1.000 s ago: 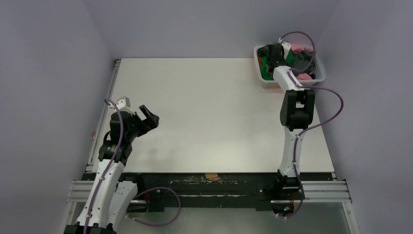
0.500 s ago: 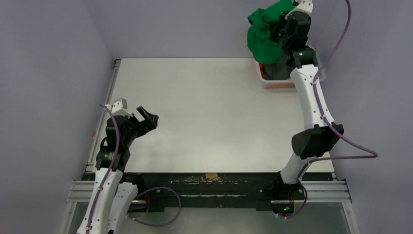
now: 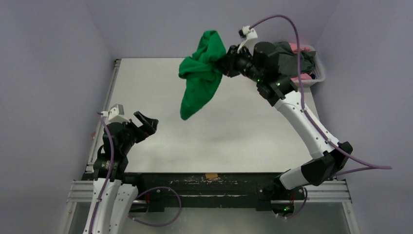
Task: Fold and stack the t-shirts
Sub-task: Move the tshirt to the center of the board, then flatten out the tshirt
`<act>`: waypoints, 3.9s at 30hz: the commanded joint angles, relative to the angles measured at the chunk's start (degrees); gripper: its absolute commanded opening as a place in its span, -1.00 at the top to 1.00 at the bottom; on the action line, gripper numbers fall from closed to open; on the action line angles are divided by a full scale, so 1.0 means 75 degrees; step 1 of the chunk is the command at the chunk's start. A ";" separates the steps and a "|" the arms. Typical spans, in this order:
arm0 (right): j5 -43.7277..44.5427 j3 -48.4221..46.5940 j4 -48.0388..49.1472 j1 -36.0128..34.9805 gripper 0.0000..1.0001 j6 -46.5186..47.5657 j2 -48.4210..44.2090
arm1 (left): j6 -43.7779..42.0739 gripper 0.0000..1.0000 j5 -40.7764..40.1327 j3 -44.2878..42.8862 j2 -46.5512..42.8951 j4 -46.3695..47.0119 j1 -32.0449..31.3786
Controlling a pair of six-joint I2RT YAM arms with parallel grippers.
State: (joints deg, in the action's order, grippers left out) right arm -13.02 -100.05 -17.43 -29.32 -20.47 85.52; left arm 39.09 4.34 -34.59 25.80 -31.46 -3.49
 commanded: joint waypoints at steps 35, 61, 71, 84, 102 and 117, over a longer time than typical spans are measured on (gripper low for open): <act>0.4156 0.6706 0.1289 0.0880 -0.66 -0.1794 0.0064 | -0.0991 -0.72 0.2098 -0.2472 0.8483 0.2817 -0.2088; 0.2879 0.6407 0.1669 0.0711 1.00 -0.1062 -0.1352 | -0.1638 1.00 0.0358 -0.3641 0.6914 0.1713 -0.2593; 0.0754 0.5062 0.0470 0.0413 1.00 -0.0869 -0.5466 | -0.2312 1.00 -0.1092 -0.5298 0.2385 -0.0714 -0.3897; -0.1305 0.1375 -0.0397 0.0417 1.00 -0.1085 -0.5684 | -0.2875 1.00 0.3006 -0.8886 0.1482 -0.1750 -0.3918; 0.4415 0.0931 -0.0369 0.1699 1.00 -0.0564 0.0085 | -0.3130 0.39 -0.0024 -0.9111 0.8789 -0.1375 -0.1752; 0.4439 -0.0686 -0.0487 0.1702 -0.75 -0.0045 0.3723 | -0.2681 -1.00 -0.0127 -0.8446 1.0130 -0.0978 -0.1679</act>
State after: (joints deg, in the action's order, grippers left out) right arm 19.77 -107.70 -24.36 -15.42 -21.61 129.12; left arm 15.11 5.37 -108.64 121.45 -46.09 -15.88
